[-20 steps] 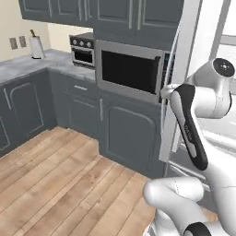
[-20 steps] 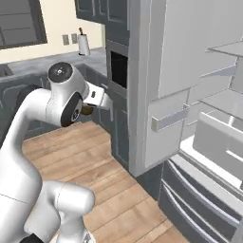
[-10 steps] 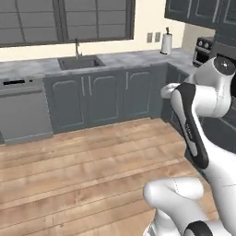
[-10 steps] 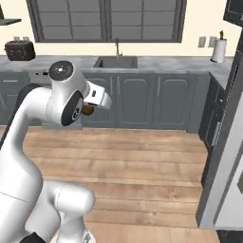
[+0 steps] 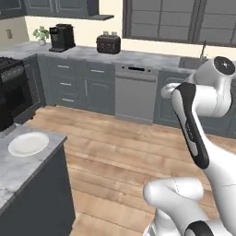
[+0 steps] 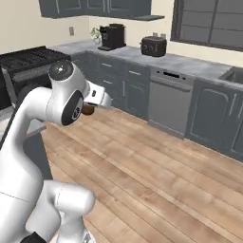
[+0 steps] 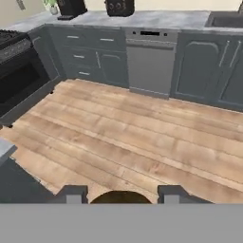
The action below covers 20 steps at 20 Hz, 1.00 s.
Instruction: Pick the kiwi and apple from the fridge and place them on the plate next to the blender to make a fruit smoothie.
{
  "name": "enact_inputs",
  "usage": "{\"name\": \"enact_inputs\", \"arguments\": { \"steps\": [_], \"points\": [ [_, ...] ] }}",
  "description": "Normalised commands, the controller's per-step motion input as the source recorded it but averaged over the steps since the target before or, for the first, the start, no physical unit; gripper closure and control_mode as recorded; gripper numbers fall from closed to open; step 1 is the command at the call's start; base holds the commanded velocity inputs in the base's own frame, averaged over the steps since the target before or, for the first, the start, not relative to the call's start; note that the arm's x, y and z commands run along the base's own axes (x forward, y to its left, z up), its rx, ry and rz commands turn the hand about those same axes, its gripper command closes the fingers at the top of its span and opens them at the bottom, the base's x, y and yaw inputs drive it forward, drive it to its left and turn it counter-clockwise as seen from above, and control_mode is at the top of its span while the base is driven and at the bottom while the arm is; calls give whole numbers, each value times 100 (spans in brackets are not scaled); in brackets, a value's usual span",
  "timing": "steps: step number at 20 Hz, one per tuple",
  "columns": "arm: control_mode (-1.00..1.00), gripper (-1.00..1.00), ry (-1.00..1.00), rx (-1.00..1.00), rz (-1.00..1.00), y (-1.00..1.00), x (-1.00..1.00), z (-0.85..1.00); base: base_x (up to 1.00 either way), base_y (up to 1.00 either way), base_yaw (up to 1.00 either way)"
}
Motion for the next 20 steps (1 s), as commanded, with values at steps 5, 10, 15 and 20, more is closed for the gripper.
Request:
{"name": "enact_inputs", "arguments": {
  "steps": [5, 10, 15, 20],
  "points": [
    [100, 100, 0, 0, 0, 0, 0, 0, 6, 6, 100],
    [100, 100, 0, 0, 0, 0, 0, 0, 70, -2, 80],
    [100, 100, 0, 0, 0, 0, 0, 0, 86, -7, 45],
    [-100, 100, 16, -2, 0, 0, 33, -26, 43, 0, 9]
  ]
}}
